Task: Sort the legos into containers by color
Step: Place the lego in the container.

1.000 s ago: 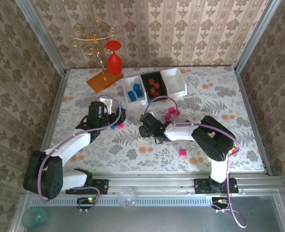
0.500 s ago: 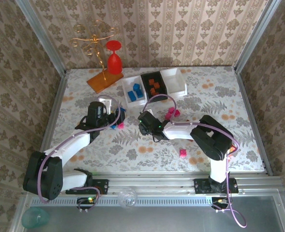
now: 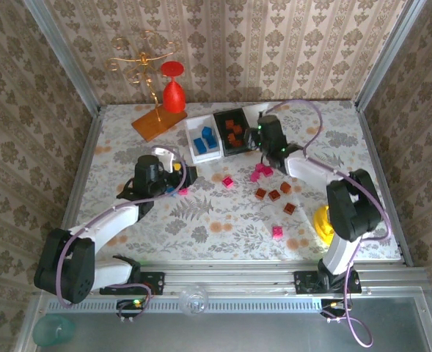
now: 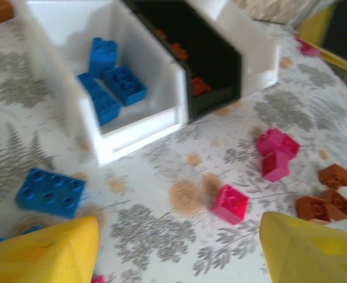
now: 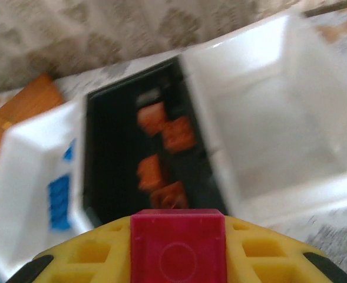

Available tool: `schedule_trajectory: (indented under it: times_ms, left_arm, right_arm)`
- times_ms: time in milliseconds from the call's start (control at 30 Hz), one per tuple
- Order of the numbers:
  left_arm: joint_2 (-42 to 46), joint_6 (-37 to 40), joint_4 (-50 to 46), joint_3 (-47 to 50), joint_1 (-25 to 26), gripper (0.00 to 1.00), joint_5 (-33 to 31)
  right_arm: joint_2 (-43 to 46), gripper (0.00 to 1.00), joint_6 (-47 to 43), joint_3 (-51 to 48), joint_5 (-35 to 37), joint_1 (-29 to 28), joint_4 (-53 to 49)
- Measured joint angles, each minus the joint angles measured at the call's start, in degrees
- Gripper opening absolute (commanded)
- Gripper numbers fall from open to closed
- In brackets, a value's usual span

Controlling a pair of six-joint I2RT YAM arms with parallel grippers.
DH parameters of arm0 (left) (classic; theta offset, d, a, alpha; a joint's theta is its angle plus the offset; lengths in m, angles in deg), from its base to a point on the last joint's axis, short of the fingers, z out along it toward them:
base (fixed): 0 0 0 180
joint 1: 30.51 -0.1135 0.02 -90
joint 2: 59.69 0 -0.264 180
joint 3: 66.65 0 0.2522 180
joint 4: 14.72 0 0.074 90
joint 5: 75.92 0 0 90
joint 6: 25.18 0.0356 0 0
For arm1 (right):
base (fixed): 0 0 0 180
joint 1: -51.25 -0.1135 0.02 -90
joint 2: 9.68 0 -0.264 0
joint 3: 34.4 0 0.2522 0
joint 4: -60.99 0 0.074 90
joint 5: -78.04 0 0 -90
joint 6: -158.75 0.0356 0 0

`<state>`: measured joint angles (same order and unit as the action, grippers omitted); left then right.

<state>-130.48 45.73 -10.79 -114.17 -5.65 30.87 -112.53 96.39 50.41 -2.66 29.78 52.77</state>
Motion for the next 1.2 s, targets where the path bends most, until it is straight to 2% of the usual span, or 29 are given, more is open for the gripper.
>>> schedule_trajectory:
  times_ms: [200, 300, 467, 600, 800, 1000, 1200]
  left_arm:
    - [-2.43, -0.02, 3.50, -1.46, 5.55, 0.77, 0.09]
    - [-5.14, -0.09, 3.34, -4.87, 7.21, 0.78, -0.26]
    - [-9.38, -0.22, 2.67, -11.72, 8.48, 0.79, -0.85]
    - [-11.91, -0.20, 1.42, -15.47, 8.55, 0.84, -1.25]
    - [-12.52, -0.15, 0.70, -16.15, 8.02, 0.88, -1.97]
    - [-10.71, -0.87, -0.52, -12.61, 2.67, 0.88, 2.03]
    - [-6.95, -0.76, -3.41, -5.90, 1.73, 0.88, 5.99]
  right_arm:
    - [-14.62, 0.31, 2.25, 14.58, -2.19, 6.86, -1.03]
    - [-21.59, 0.36, 3.02, 22.29, -3.48, 8.59, -3.43]
    - [-29.11, 0.51, 4.04, 33.22, -6.60, 9.84, -8.87]
    - [-28.70, 0.64, 4.07, 33.90, -8.81, 9.99, -10.12]
    - [-18.05, 0.72, 3.85, 19.47, -14.34, 9.97, -7.04]
    - [-0.26, 0.78, 0.96, 1.36, -15.54, 7.93, -8.15]
    - [13.97, 0.82, -4.44, -10.86, -9.66, -1.92, -18.14]
